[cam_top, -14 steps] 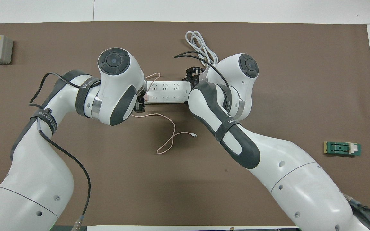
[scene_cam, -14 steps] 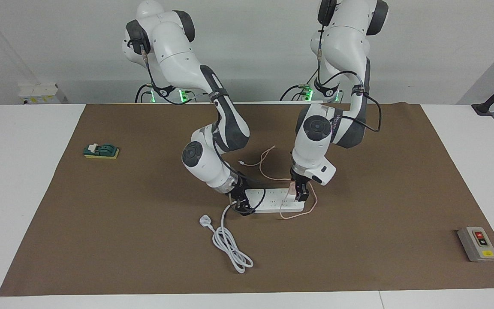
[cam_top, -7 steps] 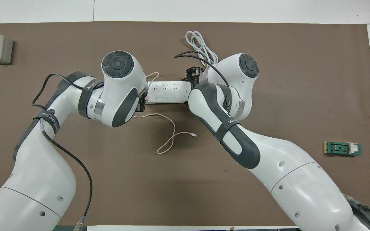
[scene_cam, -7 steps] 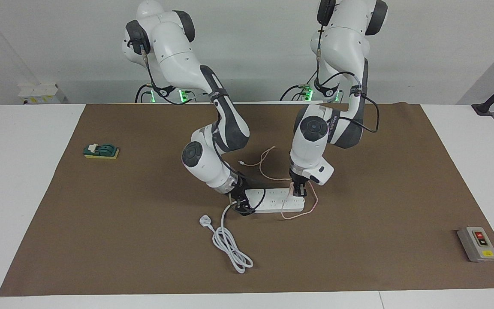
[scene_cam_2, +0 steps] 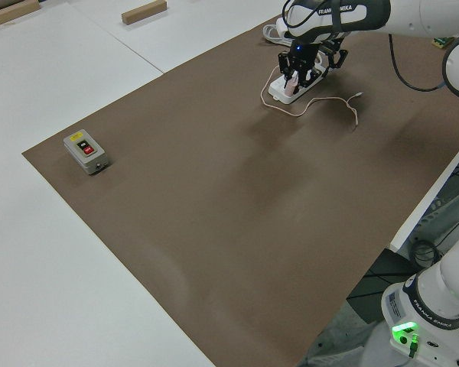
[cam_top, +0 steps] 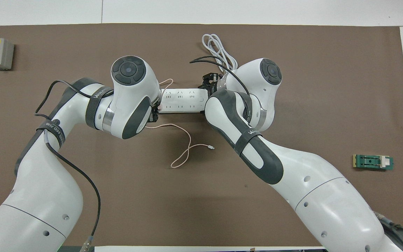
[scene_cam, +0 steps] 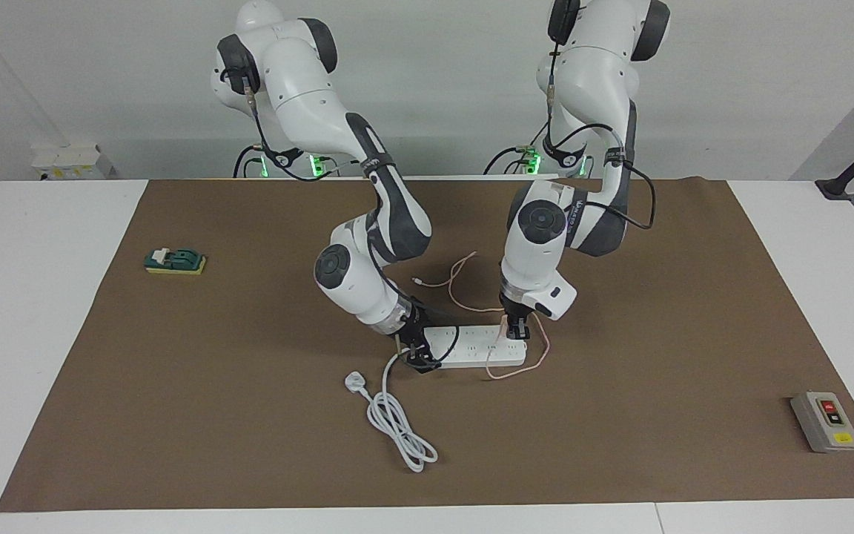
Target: Unplug charger and place it aside
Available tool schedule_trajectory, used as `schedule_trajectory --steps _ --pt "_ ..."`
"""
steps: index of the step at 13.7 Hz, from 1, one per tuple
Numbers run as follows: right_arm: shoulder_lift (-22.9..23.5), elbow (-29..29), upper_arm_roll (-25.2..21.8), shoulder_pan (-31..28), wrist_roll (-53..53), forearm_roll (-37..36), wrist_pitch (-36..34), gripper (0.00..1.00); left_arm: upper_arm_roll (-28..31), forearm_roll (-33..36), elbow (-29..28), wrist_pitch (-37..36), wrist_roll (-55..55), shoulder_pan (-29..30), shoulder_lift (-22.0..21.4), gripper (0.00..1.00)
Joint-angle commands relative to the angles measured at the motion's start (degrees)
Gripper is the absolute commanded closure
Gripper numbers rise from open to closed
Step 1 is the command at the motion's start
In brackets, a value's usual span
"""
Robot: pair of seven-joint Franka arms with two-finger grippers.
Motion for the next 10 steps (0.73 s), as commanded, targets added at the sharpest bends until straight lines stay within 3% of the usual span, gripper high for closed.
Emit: schedule_trajectory --steps 1,10 --pt "1.7 1.0 0.2 0.3 -2.3 1.3 3.2 1.0 0.6 0.5 -1.2 -0.9 -0.6 -1.2 -0.8 1.0" --pt "1.7 1.0 0.2 0.3 -2.3 1.3 3.2 1.0 0.5 2.2 -1.2 -3.7 0.0 -1.3 -1.0 1.0"
